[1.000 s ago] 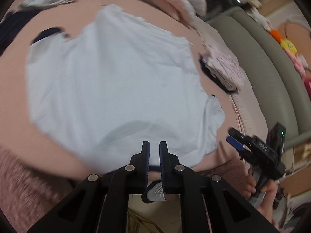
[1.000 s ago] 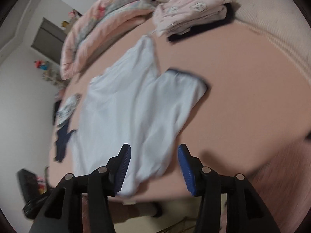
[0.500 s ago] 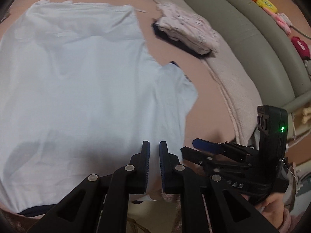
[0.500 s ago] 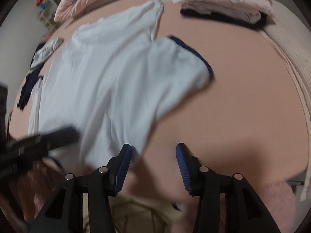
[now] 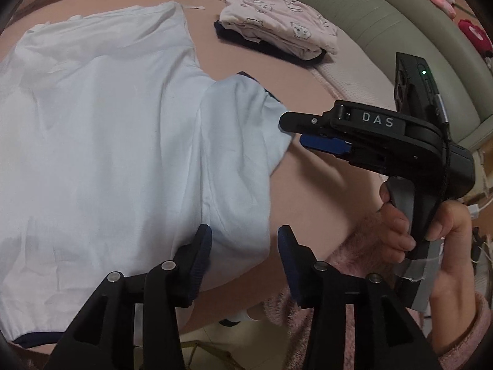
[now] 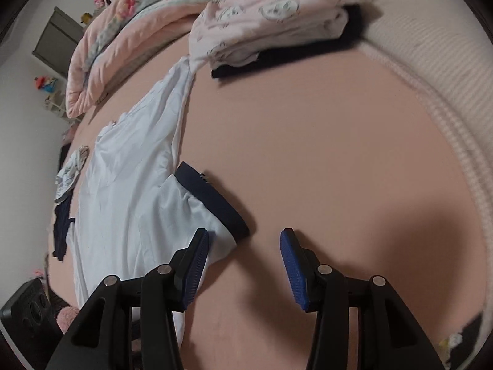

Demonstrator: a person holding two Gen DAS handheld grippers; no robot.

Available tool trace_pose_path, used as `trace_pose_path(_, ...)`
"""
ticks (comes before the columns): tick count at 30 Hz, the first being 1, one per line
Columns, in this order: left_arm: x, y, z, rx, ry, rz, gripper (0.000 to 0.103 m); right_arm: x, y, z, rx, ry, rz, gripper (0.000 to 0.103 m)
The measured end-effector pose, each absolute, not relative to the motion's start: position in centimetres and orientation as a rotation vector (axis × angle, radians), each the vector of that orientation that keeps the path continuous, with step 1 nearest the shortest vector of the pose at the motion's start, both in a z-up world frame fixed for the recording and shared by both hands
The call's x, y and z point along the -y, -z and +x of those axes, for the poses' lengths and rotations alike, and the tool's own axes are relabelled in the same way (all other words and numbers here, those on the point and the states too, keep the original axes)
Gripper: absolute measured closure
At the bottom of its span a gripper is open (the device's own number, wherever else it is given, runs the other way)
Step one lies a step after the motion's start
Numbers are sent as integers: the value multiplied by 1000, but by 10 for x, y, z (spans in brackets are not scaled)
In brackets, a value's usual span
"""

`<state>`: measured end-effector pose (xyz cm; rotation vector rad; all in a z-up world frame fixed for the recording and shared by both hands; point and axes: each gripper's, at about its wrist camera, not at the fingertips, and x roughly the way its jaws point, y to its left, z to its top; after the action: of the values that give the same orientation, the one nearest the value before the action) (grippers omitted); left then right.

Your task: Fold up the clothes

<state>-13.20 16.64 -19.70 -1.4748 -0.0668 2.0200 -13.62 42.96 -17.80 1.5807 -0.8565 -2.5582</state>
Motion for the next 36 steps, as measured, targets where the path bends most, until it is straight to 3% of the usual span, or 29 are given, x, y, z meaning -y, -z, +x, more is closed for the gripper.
trace_pose_path(1, -169, 201, -131, 41, -2035, -1483, 63, -429, 181, -137, 852, 2549, 1562, 54)
trace_pose_path(3, -174, 203, -130, -12, -2085, -1487, 95, -425, 182, -140, 823, 2537, 1547, 66)
trace_pose_path(4, -175, 203, -129, -28, -2096, -1485, 95, -423, 182, -141, 807, 2532, 1541, 91)
trace_pose_path(5, -173, 201, -128, -19, -2077, -1479, 97, -421, 181, -141, 789, 2526, 1539, 97)
trace_pose_path(13, -159, 182, -117, 10, -1960, -1397, 98, -421, 138, -132, 488, 2592, 1522, 98)
trace_pose_path(15, -160, 190, -119, -13, -1923, -1414, 97, -426, 147, -135, 428, 2569, 1634, 98)
trace_pose_path(17, -160, 204, -121, 7, -1872, -1489, 95, -433, 170, -138, 419, 2485, 1818, 96)
trace_pose_path(19, -155, 204, -121, 62, -1819, -1505, 90, -442, 170, -132, 479, 2516, 1829, 93)
trace_pose_path(21, -150, 200, -120, 88, -1762, -1503, 83, -446, 158, -123, 419, 2619, 1863, 82)
trace_pose_path(24, -138, 181, -124, 125, -1845, -1413, 83, -444, 139, -113, 294, 2776, 1850, 81)
trace_pose_path(30, -143, 203, -134, 101, -1921, -1450, 83, -412, 141, -111, 596, 2565, 1585, 75)
trace_pose_path(34, -142, 211, -126, 50, -1877, -1489, 83, -407, 176, -119, 624, 2434, 1774, 80)
trace_pose_path(36, -134, 209, -127, 78, -1847, -1514, 83, -413, 168, -112, 490, 2536, 1869, 79)
